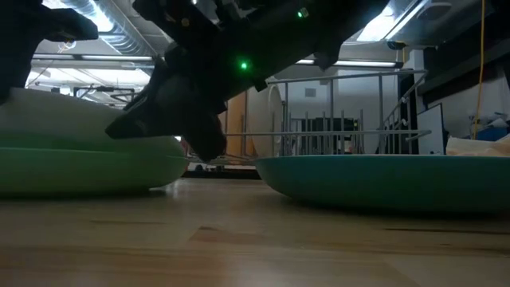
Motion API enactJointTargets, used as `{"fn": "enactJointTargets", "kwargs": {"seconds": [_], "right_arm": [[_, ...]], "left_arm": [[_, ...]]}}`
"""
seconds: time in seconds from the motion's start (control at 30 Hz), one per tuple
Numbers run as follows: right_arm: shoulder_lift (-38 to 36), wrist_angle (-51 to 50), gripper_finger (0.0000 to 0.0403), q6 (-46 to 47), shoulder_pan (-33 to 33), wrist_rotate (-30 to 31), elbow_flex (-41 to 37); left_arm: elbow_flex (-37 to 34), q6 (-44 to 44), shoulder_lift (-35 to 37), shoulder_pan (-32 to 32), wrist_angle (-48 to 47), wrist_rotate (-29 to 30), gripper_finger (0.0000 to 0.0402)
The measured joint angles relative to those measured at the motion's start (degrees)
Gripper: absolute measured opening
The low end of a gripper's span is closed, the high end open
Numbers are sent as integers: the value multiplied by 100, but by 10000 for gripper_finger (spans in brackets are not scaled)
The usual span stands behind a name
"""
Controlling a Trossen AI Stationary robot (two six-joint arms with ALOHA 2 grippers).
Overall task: Sort dishes
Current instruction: Put the left white plate in the dish rack
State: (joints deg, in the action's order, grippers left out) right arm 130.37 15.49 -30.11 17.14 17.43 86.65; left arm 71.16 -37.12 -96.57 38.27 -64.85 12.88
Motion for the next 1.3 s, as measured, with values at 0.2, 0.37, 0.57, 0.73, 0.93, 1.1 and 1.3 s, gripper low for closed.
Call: {"fn": "enactJointTargets", "kwargs": {"seconds": [0.2,0.37,0.57,0.73,0.93,1.1,1.3], "right_arm": [[0,-181,21,-155,11,-237,0],[-2,-178,20,-180,18,-293,0],[-2,-156,30,-197,18,-200,0],[-2,-210,20,-297,48,-140,47],[18,-358,24,-222,110,-123,485],[20,-816,21,-213,166,-249,859],[20,-1193,23,-219,241,-249,1127]], "left_arm": [[9,166,0,0,-9,18,1],[9,338,0,1,-5,-9,1],[9,227,0,1,6,-24,33],[9,151,0,-1,14,-25,75],[7,165,7,8,145,-28,127],[4,283,15,8,109,-8,148],[2,246,9,3,116,131,145]]}}
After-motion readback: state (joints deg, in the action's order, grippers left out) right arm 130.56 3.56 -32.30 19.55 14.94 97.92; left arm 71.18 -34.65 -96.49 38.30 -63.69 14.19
